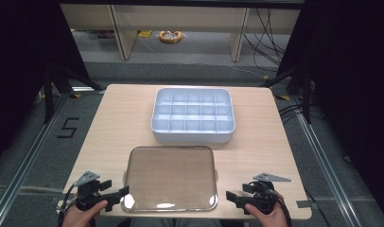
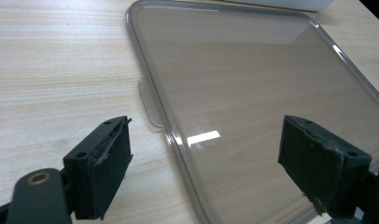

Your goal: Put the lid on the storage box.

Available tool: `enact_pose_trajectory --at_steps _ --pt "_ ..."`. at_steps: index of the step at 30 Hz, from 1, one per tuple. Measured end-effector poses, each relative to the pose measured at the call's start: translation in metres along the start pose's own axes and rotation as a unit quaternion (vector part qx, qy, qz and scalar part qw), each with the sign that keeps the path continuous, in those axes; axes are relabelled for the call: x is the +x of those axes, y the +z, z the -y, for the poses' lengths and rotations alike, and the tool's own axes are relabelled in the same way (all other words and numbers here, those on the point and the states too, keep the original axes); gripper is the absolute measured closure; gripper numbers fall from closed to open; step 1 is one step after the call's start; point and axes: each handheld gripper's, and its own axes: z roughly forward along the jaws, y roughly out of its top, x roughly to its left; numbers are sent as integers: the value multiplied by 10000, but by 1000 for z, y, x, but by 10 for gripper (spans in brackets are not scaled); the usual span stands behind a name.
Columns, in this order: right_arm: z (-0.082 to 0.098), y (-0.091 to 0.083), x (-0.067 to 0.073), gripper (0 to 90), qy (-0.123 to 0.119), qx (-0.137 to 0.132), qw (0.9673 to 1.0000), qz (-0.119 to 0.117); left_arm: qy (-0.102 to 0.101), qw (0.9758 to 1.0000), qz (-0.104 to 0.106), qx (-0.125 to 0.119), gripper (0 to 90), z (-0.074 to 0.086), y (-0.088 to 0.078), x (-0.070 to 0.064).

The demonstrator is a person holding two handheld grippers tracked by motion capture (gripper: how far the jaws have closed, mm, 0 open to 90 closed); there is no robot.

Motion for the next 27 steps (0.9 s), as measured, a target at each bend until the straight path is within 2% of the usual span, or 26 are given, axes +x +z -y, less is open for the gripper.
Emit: enact_pose_trajectory --at_steps 1,5,6,7,8,10,12,13,14,15,16,18,21,22,24,27 --pt "0 1 -1 159 -22 -1 10000 75 -13 10000 11 30 166 0 0 0" --pt "1 2 -1 159 1 33 10000 35 -35 10000 -16 -35 177 0 -1 1" --pt "1 1 2 160 190 77 9998 -21 -35 10000 -16 -35 181 0 -1 1" --pt "1 1 0 161 35 54 10000 28 -51 10000 12 -18 182 0 0 1" --pt "1 2 2 162 194 105 9997 38 -57 10000 48 -14 188 0 0 1" --pt "1 3 1 162 138 76 9999 24 -67 10000 61 -17 196 0 0 1" --pt "1 3 1 162 162 50 9999 -31 -1 9999 109 55 263 0 0 1" --pt "1 3 0 162 38 57 10000 21 -37 9999 154 35 282 1 1 1" --pt "1 5 -1 163 98 7 9999 -80 -47 9998 163 44 277 1 1 1" --pt "1 5 -1 163 98 7 9999 -80 -47 9998 163 44 277 1 1 1" --pt "1 3 0 164 123 82 9999 15 -44 9999 125 36 277 1 1 0" --pt "1 5 -1 165 71 -2 9999 -83 -52 9998 177 63 278 1 1 1" --pt "1 4 -1 165 58 61 9999 -106 -8 9998 157 90 285 1 1 1" --pt "2 6 -1 165 19 66 10000 -36 -14 9999 141 86 285 1 1 0" --pt "2 6 0 165 56 58 9999 -125 2 9998 177 98 282 1 1 0" --pt "1 6 0 165 69 77 9999 -121 15 9998 165 119 286 1 1 0"
